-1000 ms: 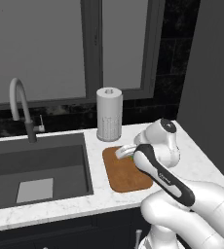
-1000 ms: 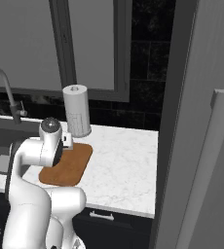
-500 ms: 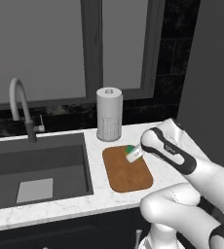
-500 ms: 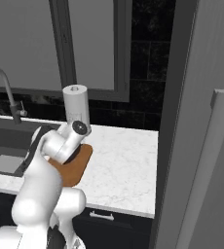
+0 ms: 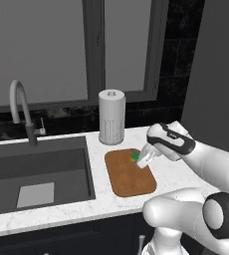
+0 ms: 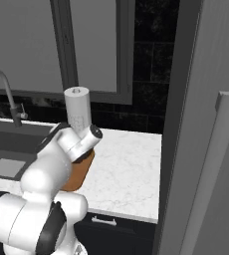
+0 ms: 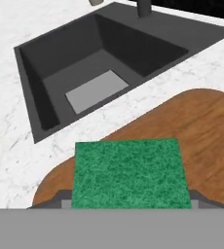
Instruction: Pick up the sponge from the counter and clean the cutting board by briefly scrubbing or pressing down on the cutting board. Once finished, release the sponge.
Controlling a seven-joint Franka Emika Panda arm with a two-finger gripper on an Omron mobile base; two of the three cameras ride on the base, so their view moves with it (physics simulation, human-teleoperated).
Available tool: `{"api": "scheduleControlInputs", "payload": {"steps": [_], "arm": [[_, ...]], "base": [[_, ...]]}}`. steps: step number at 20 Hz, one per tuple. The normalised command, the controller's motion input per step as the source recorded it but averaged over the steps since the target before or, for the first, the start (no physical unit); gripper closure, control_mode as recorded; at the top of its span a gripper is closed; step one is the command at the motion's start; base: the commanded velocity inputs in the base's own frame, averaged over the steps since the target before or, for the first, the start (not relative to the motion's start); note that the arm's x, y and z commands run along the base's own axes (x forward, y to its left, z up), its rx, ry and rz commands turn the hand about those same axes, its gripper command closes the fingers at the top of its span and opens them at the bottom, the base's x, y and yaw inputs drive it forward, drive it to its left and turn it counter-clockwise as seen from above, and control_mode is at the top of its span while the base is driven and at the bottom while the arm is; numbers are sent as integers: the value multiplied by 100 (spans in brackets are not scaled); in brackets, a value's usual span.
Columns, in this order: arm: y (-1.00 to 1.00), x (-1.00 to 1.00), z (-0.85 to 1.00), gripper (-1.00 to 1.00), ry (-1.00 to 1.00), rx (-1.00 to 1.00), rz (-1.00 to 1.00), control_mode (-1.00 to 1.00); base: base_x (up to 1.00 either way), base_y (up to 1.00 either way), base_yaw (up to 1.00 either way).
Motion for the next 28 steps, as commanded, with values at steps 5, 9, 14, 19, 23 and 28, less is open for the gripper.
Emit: {"api": "scheduleControlInputs", "payload": {"steps": [5, 9, 14, 19, 23, 28], "arm": [[2, 7, -37, 100, -15, 4, 1, -100], [0, 16, -40, 100, -14, 6, 0, -100], [0, 42, -14, 100, 0, 0, 0, -100], [2, 29, -33, 100, -1, 0, 0, -100], [16, 19, -50, 100, -5, 0, 0, -100], [22, 50, -34, 100, 0, 0, 0, -100]], "base": [[0, 0, 0], [0, 0, 0], [0, 0, 0], [0, 0, 0], [0, 0, 0], [0, 0, 0]]}}
